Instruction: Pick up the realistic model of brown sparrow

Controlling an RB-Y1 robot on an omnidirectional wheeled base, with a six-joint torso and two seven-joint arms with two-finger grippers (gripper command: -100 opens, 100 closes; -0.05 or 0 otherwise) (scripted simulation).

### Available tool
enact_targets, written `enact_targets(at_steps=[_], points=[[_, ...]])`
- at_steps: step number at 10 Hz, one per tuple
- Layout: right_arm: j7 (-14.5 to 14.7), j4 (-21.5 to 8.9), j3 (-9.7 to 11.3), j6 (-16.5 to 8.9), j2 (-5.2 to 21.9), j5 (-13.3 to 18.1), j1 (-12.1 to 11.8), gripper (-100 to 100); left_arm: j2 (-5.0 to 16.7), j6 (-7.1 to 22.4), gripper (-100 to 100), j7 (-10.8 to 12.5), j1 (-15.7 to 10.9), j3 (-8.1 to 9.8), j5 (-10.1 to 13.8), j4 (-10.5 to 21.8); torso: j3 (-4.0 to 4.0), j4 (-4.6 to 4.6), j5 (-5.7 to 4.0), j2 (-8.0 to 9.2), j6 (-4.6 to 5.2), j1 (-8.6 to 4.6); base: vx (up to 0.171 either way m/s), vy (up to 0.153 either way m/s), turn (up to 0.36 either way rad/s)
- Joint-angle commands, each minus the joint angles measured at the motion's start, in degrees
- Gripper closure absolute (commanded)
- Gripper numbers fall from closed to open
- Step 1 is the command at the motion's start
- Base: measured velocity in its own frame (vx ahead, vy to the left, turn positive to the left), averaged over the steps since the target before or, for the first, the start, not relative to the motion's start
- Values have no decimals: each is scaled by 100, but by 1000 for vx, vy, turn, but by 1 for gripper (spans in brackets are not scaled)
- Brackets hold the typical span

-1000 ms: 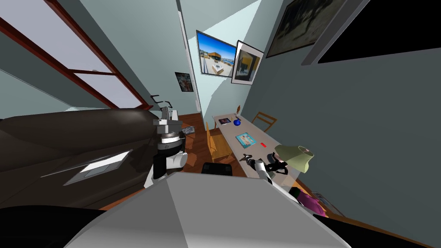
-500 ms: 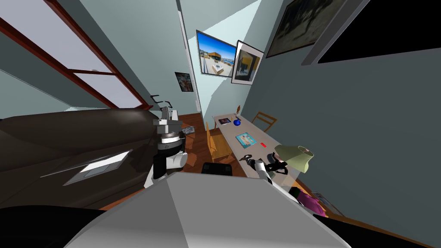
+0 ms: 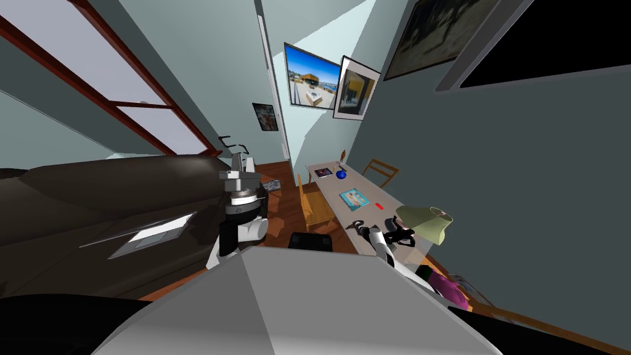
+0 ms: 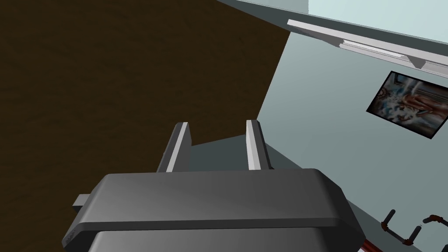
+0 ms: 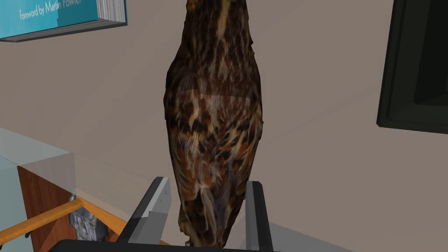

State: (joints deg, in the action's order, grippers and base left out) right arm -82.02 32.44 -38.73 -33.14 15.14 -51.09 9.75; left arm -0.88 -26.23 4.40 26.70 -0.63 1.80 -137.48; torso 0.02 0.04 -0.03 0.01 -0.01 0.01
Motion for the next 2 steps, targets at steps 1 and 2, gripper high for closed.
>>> enact_targets(at_steps=[1,2], points=[[0,0,0,0,0,0,0,100,0,0,0,0,0,0,0,0,0,0,0,0,0,0,-16,26,-6],[-34,19,4,-23,-1,12,-8,0,0,0,0,0,0,0,0,0,-6,-2,-4,-11,-1,-18,-5,7,0]])
